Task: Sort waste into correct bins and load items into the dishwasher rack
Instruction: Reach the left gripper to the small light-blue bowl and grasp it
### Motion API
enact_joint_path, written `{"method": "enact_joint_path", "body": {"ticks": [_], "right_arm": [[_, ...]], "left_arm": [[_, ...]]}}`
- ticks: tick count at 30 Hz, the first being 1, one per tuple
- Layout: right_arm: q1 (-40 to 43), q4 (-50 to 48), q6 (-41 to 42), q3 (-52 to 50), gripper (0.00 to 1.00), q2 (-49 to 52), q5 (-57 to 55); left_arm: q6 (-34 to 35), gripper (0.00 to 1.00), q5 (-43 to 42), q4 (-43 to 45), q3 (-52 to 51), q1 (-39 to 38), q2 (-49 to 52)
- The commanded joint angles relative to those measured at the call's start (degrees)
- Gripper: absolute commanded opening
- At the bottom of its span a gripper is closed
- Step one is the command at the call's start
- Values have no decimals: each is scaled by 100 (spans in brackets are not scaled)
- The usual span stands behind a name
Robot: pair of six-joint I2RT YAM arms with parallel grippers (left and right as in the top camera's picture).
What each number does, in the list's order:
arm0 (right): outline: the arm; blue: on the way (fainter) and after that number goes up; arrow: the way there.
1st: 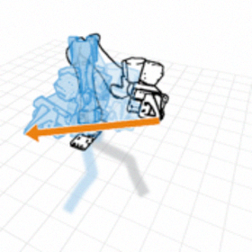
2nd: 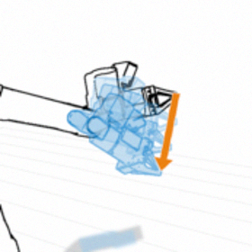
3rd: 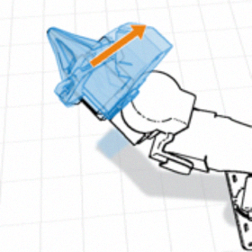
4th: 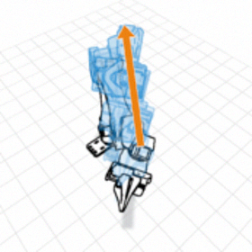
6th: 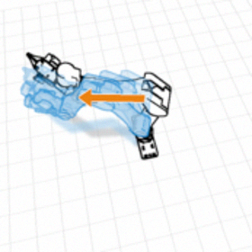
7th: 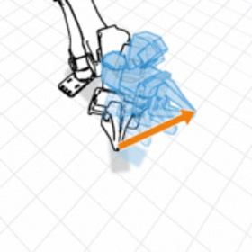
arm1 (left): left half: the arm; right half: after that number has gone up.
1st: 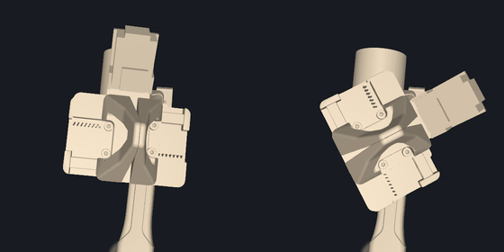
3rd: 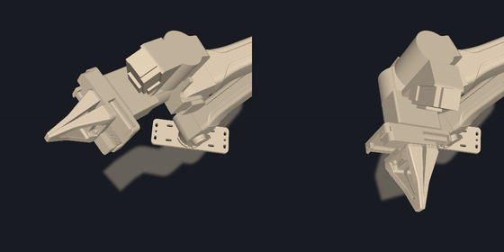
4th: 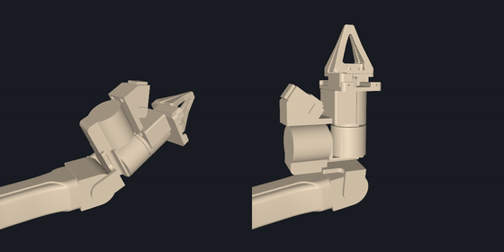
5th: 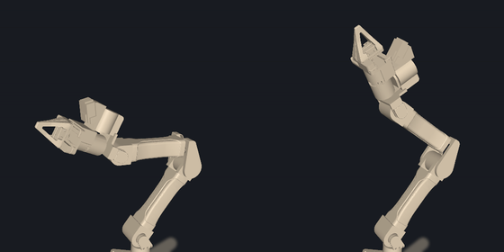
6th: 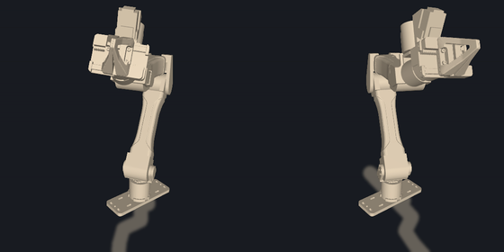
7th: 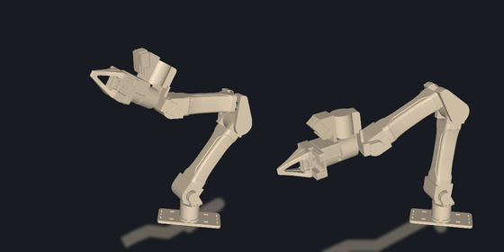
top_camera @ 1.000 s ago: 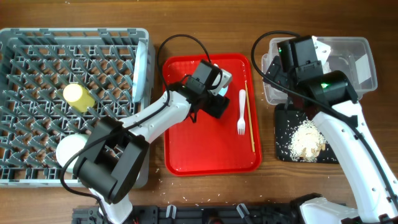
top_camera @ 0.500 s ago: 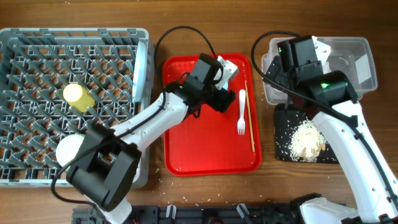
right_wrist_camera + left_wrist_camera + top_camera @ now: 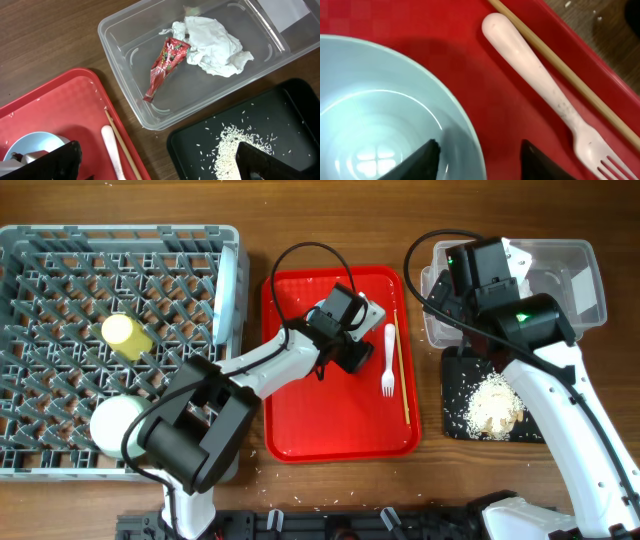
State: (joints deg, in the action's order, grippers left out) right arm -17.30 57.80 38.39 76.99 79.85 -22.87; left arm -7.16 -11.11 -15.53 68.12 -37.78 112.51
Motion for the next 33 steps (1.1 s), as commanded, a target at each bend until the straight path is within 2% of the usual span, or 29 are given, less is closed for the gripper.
{"method": "enact_joint_path", "body": {"ticks": [1, 5, 11, 15, 19, 22, 29, 33], "right_arm": [[2, -11, 66, 90, 100, -46, 31], [2, -13, 66, 90, 100, -46, 31], [2, -11, 66, 90, 100, -46, 31], [2, -13, 68, 90, 100, -46, 31], [2, -13, 68, 90, 100, -46, 31], [2, -11, 68, 90, 100, -46, 31], [2, -13, 66, 90, 100, -46, 31], [2, -13, 63, 90, 100, -46, 31]], "left_arm": [[2, 37, 74, 142, 15, 13, 39], [208, 31, 72, 166, 15, 13, -61], [208, 12, 72, 160, 15, 13, -227], [466, 4, 72, 162, 15, 13, -271], [553, 4, 35, 160, 15, 11, -358], [964, 4, 24, 160, 15, 11, -501], [962, 4, -37, 160, 15, 11, -1235], [962, 4, -494, 160, 15, 13, -1663]]}}
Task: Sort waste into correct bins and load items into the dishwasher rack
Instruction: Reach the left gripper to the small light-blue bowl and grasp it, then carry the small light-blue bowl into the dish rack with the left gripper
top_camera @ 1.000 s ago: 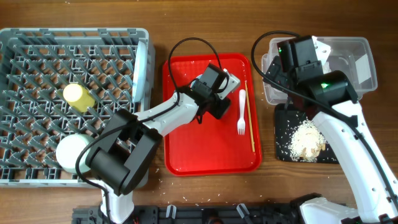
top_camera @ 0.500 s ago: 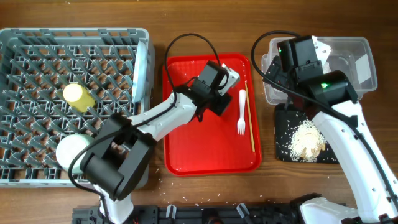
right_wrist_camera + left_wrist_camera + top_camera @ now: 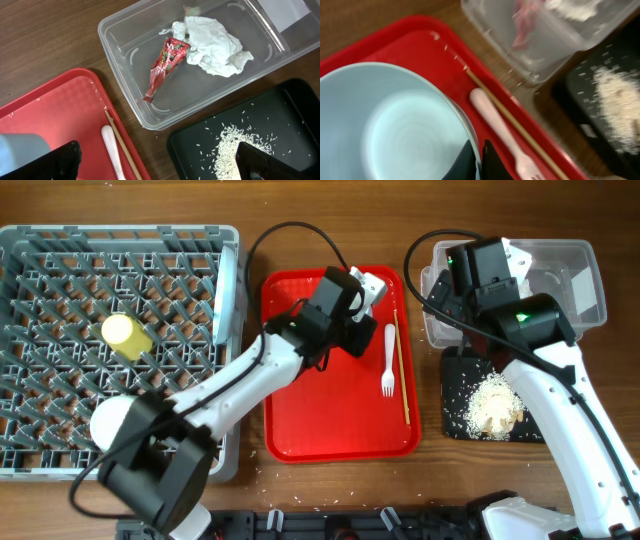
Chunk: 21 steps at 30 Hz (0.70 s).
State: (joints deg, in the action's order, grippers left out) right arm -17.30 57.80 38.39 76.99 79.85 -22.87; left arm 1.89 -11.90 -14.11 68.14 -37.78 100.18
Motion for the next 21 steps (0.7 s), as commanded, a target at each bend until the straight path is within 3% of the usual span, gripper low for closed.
{"method": "enact_joint_path", "body": {"ticks": [1, 7, 10, 17, 21], "right_arm": [[2, -13, 63, 90, 99, -46, 31], [2, -13, 68, 90, 100, -46, 31], [2, -13, 66, 90, 100, -46, 31], [2, -13, 66, 90, 100, -46, 31], [2, -11, 66, 90, 100, -46, 31]], "left_arm": [[59, 4, -413, 15, 13, 13, -520], [79, 4, -389, -245, 13, 118, -1108], [431, 4, -389, -225, 13, 402, -1532], [1519, 4, -417, -269, 13, 1633, -2371], [1530, 4, -658, -243, 13, 2173, -2761]]}}
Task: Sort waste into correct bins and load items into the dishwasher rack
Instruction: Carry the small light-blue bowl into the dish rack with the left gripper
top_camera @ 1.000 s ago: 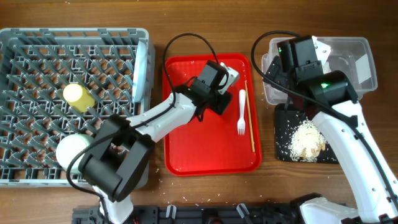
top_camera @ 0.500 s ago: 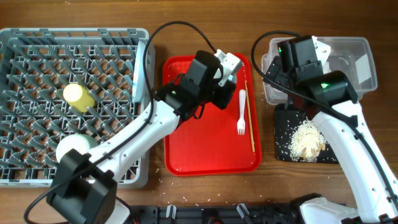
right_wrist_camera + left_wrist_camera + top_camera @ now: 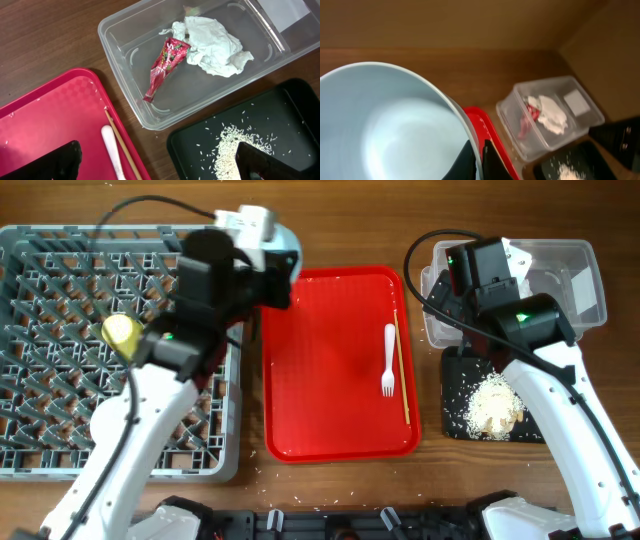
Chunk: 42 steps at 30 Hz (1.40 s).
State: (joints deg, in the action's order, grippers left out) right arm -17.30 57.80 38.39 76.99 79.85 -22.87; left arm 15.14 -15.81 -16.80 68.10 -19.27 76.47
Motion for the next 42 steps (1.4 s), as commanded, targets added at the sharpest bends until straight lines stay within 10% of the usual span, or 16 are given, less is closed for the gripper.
{"method": "enact_joint_path", "body": {"ticks": [1, 18, 42], "right_arm": [[2, -13, 66, 90, 100, -46, 31], [2, -13, 68, 90, 100, -46, 31], [2, -13, 68, 90, 100, -24, 31]], "left_arm": [[208, 4, -372, 37, 17, 463, -483], [2013, 4, -4774, 1325, 17, 3755, 1051], [2540, 4, -4557, 2090, 17, 3866, 2983]]}}
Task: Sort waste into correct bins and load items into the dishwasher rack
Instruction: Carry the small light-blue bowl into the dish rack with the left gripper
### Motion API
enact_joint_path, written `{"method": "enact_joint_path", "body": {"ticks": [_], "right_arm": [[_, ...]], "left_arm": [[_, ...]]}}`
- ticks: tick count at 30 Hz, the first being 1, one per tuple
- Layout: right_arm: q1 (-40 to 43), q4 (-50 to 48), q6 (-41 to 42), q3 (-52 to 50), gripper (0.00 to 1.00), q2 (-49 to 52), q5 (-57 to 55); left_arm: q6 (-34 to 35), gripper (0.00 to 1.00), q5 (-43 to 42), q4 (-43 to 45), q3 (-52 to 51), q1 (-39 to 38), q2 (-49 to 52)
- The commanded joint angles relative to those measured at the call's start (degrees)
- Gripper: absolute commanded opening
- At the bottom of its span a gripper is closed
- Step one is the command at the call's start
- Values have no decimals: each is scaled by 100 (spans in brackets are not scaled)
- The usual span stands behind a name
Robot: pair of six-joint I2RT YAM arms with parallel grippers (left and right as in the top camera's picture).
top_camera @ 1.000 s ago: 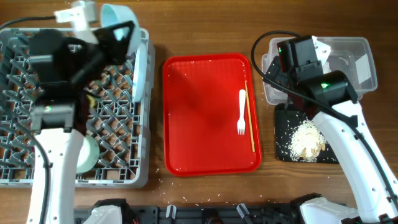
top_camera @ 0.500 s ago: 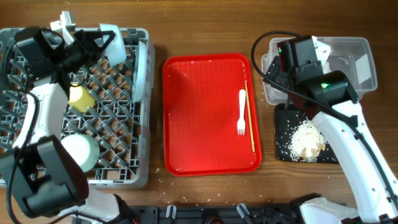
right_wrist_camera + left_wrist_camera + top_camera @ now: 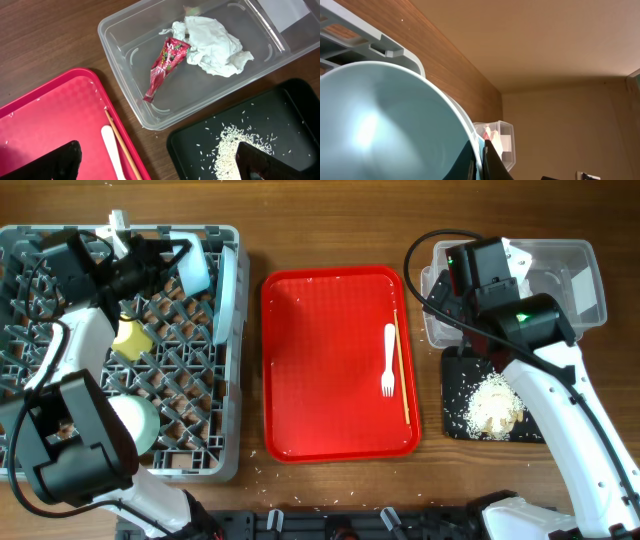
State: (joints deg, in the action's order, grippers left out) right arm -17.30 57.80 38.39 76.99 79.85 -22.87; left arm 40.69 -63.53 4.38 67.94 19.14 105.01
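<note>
A light blue bowl (image 3: 193, 266) stands tipped on its edge over the back right part of the grey dishwasher rack (image 3: 229, 380). My left gripper (image 3: 166, 264) is shut on its rim. The left wrist view shows the bowl's inside (image 3: 385, 125) and the fingers (image 3: 481, 161) pinching the rim, with the rack's edge (image 3: 370, 35) above. A yellow cup (image 3: 130, 338) and a white bowl (image 3: 135, 420) lie in the rack. A white fork (image 3: 388, 360) and a chopstick (image 3: 401, 370) lie on the red tray (image 3: 330, 360). My right gripper (image 3: 157, 167) hangs open over the tray's right edge.
A clear bin (image 3: 150, 35) at the back right holds a red wrapper (image 3: 165, 65) and a crumpled tissue (image 3: 212, 42). In front of it a black tray (image 3: 460, 420) carries a heap of rice (image 3: 495, 405). Rice grains are scattered on the wood.
My left gripper has moved left with the blue bowl, from the rack's right edge to over its back right part, and the bowl is now turned on edge. The right arm has not moved.
My left gripper stood open around the rim of the blue bowl on the red tray. Then it was shut on the rim with the bowl near the tray's back. Then the bowl was at the rack's right edge, and now it is over the rack.
</note>
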Motion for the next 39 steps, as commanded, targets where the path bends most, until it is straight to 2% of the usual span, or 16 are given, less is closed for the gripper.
{"method": "enact_joint_path", "body": {"ticks": [1, 2, 6, 10, 13, 19, 21, 25, 26, 32, 37, 39], "right_arm": [[2, -13, 66, 90, 100, -20, 33], [2, -11, 66, 90, 100, -20, 33], [2, -13, 68, 90, 100, -20, 31], [2, -13, 66, 90, 100, -20, 33], [2, -13, 68, 90, 100, -20, 33], [2, -13, 66, 90, 100, -20, 33], [2, -11, 68, 90, 100, -20, 31], [2, -13, 66, 90, 100, -20, 33], [2, -13, 66, 90, 100, -20, 33], [2, -13, 68, 90, 100, -20, 33], [2, -13, 66, 90, 100, -20, 31], [2, -13, 66, 90, 100, -20, 33]], "left_arm": [[-190, 4, 337, -83, 33, 37, 129], [-457, 10, 428, -170, 33, 52, 129], [-1239, 16, 859, -728, 33, 66, 129], [-1655, 18, 1480, -1187, 33, 68, 129], [-1672, 22, 1565, -1137, 33, 107, 127], [-1674, 20, 1537, -1274, 33, 409, -4], [-1674, 40, 1537, -1329, 33, 535, -140], [-1862, 62, 1547, -1580, 33, 693, -420], [-1958, 65, 1567, -1685, 33, 704, -501], [-1969, 61, 1670, -1814, 33, 704, -885], [-1971, 58, 2817, -2299, 33, 702, -1296], [-1971, 55, 2955, -2295, 33, 667, -1419]]}}
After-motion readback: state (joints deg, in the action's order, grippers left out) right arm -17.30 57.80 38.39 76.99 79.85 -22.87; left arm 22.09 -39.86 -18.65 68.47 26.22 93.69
